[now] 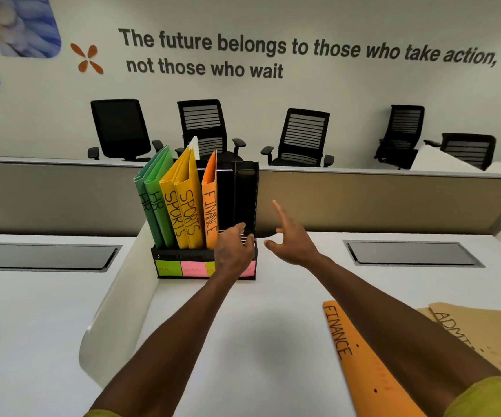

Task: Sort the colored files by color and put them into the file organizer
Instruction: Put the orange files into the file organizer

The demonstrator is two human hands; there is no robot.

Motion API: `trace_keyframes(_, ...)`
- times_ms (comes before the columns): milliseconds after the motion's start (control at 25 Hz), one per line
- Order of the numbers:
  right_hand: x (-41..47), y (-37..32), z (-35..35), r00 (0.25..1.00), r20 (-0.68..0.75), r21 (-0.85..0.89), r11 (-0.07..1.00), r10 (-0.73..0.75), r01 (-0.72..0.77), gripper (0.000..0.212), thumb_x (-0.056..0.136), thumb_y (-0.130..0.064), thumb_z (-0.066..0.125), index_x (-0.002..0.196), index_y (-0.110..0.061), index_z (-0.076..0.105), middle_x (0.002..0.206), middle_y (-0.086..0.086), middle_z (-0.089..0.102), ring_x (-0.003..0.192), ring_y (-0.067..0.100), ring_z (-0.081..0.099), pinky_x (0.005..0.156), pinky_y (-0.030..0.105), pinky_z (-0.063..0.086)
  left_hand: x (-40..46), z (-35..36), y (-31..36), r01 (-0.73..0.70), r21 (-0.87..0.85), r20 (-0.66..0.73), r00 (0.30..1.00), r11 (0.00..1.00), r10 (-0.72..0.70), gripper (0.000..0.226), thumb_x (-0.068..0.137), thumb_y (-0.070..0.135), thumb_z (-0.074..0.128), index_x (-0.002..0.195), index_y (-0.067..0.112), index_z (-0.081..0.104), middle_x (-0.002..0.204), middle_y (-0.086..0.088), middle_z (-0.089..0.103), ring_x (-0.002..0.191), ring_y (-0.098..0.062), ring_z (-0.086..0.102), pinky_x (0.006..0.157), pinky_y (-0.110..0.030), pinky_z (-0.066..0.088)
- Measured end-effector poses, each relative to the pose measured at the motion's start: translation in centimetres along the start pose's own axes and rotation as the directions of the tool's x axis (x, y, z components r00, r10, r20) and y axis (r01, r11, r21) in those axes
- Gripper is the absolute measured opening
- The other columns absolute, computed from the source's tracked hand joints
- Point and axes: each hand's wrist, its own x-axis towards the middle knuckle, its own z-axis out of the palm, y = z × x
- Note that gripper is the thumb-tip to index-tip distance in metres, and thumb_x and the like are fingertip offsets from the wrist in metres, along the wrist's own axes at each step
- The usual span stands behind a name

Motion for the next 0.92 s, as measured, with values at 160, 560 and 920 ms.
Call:
trace_keyframes(160,-2.5,2.5,-2.5,0.999,-0.023,-0.032,0.999,0.027,-0.028,0.1,0.083,-0.034,0.072,0.157,-0.037,0.005,0.158,0.0,0.034,0.123,0.024,0.056,0.096,0.038,0.05,-1.2,2.8,3.2,-0.045,-0.011,0.057,0.997,0.999,0.046,0.047,0.091,0.031,0.064,0.132,0.011,0.059,0.128,-0.006,0.066,0.119,-0.02,0.061,0.098,-0.039,0.052)
trace_keyframes(560,-9.8,9.9,-7.2,0.989,-0.061,-0.068,0.988,0.132,-0.136,0.097,0.085,-0.033,0.072,0.158,-0.029,0.007,0.161,0.002,0.029,0.137,0.026,0.045,0.104,0.037,0.042,-6.5,10.4,9.3,-0.083,0.005,0.257,0.963,0.997,0.079,0.053,0.091,0.038,0.063,0.137,0.014,0.054,0.133,-0.004,0.061,0.124,-0.021,0.054,0.103,-0.037,0.046)
trace_keyframes(920,-18.1,16.9,-7.2,0.924,-0.059,-0.029,0.925,0.378,-0.38,0.098,0.085,-0.031,0.073,0.158,-0.027,0.007,0.152,0.012,0.04,0.135,0.031,0.045,0.102,0.036,0.042,-15.6,16.4,8.5,0.03,0.133,0.564,0.82,0.991,-0.1,0.055,0.087,0.044,0.065,0.128,0.009,0.057,0.126,-0.01,0.063,0.12,-0.026,0.057,0.098,-0.036,0.048)
